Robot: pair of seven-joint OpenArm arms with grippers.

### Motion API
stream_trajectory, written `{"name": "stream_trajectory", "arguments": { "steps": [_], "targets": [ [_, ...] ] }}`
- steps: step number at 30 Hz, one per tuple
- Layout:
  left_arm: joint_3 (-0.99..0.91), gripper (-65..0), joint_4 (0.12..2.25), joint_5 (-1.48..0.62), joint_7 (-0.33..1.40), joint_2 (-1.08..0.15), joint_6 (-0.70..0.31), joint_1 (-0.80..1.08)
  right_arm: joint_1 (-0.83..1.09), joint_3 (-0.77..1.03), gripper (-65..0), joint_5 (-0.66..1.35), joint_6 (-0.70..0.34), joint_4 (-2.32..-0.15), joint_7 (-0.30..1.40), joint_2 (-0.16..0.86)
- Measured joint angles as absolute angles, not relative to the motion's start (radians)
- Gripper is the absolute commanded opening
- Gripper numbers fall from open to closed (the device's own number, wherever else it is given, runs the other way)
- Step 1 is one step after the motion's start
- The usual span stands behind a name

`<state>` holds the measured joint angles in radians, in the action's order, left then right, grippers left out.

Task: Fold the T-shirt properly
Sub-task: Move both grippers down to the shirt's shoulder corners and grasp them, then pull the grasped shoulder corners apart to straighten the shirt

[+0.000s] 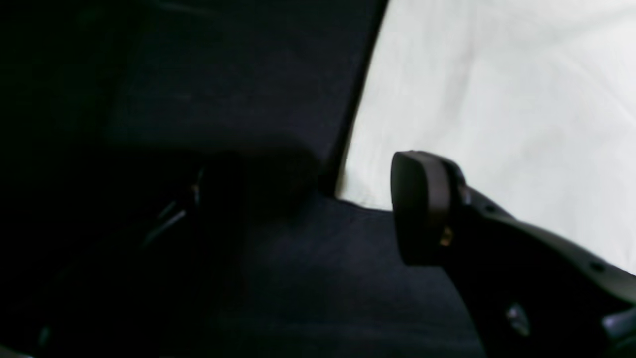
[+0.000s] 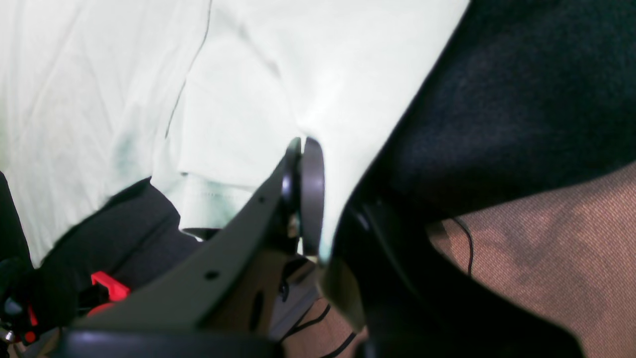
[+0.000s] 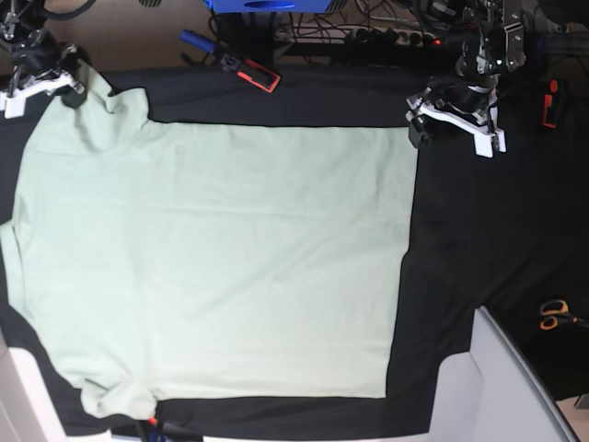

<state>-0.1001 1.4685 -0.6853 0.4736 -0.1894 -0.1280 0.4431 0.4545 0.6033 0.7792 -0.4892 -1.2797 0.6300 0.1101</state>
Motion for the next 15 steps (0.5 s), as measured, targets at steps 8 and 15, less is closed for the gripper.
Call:
{"name": "stream_trajectory", "arguments": {
  "steps": [8, 15],
  "targets": [
    [-0.005, -20.0, 1.439, -0.686, 0.432, -0.191, -0.131, 0.402, 0.455, 0.601, -64.9, 0.779, -0.489, -1.280, 0.630, 0.110],
    [0.039, -24.0, 1.439, -0.686, 0.420, -0.196, -0.129, 0.402, 0.455, 0.601, -64.9, 0.779, -0.489, -1.280, 0.630, 0.110]
  ]
}}
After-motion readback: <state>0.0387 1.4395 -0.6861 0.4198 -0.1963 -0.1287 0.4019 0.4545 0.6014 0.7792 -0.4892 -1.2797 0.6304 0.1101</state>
